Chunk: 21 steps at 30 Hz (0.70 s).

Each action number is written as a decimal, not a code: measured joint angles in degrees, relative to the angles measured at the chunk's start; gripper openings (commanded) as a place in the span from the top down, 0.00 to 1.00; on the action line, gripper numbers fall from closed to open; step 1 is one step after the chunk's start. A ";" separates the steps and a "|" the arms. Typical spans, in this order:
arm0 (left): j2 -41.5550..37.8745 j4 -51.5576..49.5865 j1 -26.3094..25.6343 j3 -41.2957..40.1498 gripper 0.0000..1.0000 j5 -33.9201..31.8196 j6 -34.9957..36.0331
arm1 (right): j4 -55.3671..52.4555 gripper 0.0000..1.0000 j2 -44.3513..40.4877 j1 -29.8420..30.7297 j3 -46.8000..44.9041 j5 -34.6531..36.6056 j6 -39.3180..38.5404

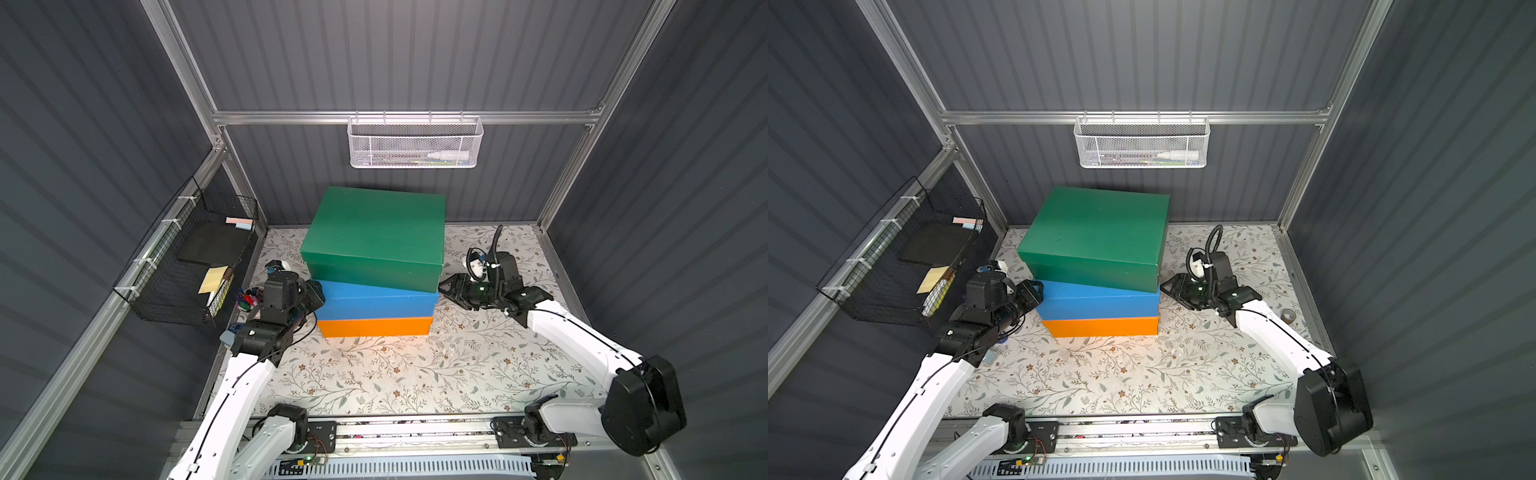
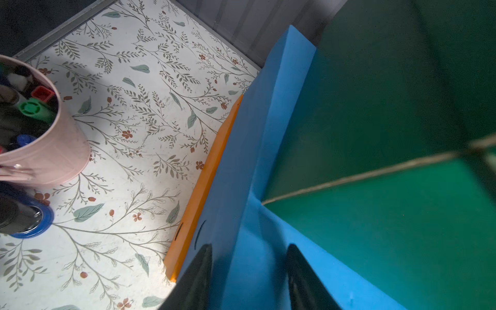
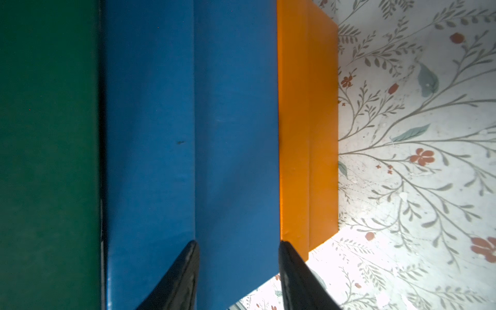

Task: Stack the shoeboxes
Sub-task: Adjust the shoeboxes in the shoebox.

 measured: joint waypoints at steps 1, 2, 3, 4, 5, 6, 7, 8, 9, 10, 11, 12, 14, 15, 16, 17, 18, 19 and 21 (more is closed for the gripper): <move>0.37 0.46 0.00 0.04 0.53 -0.15 0.15 | 0.00 0.49 -0.07 0.00 -0.07 0.02 0.15; 0.55 0.76 0.00 0.04 0.53 -0.20 0.31 | 0.00 0.49 -0.15 0.00 -0.13 0.07 0.26; 0.55 0.87 0.00 0.02 0.53 -0.20 0.31 | 0.02 0.48 -0.20 0.00 -0.22 0.07 0.39; 0.52 0.90 0.00 0.00 0.53 -0.20 0.31 | 0.07 0.48 -0.22 0.00 -0.26 0.07 0.46; 0.39 0.96 0.00 -0.07 0.52 -0.22 0.31 | 0.07 0.48 -0.22 0.00 -0.26 0.04 0.52; 0.24 0.96 0.00 -0.11 0.51 -0.26 0.28 | 0.07 0.48 -0.20 0.00 -0.26 0.02 0.61; -0.04 0.94 0.00 -0.13 0.49 -0.31 0.26 | 0.04 0.48 -0.20 0.00 -0.26 0.00 0.63; -0.28 0.90 0.00 -0.13 0.46 -0.35 0.26 | 0.02 0.47 -0.20 0.07 -0.26 0.00 0.66; -0.50 0.70 -0.02 -0.13 0.42 -0.39 0.28 | 0.00 0.47 -0.20 0.15 -0.26 -0.02 0.63; -0.72 0.46 -0.09 -0.13 0.38 -0.50 0.24 | -0.11 0.45 -0.20 0.33 -0.26 -0.07 0.59; -1.03 -0.02 -0.31 -0.13 0.36 -0.70 0.28 | -0.26 0.44 -0.20 0.57 -0.26 -0.07 0.55; -1.33 -0.59 -0.44 -0.07 0.34 -1.05 0.31 | -0.46 0.43 -0.20 0.79 -0.26 -0.07 0.44; -1.92 -2.56 -0.76 0.44 0.16 -1.73 0.04 | -0.96 0.38 -0.20 1.18 -0.26 -0.48 0.31; -2.01 -3.45 -1.03 0.85 0.11 -1.90 -0.02 | -1.25 0.35 -0.22 1.42 -0.26 -0.59 0.26; -2.14 -4.26 -1.25 1.22 0.08 -2.08 -0.04 | -1.60 0.34 -0.22 1.70 -0.26 -0.72 0.31; -2.21 -4.94 -1.46 1.57 0.07 -2.34 -0.24 | -2.12 0.32 -0.31 2.03 -0.26 -0.83 0.22; -2.27 -5.40 -1.53 1.77 0.05 -2.45 -0.26 | -2.62 0.31 -0.50 2.21 -0.28 -0.83 0.20; -2.34 -5.88 -1.55 1.90 0.04 -2.51 -0.28 | -3.17 0.30 -0.81 2.38 -0.31 -0.76 0.20; -2.32 -6.23 -1.64 1.92 0.06 -2.51 -0.26 | -4.26 0.30 -1.57 2.62 -0.48 -0.50 0.22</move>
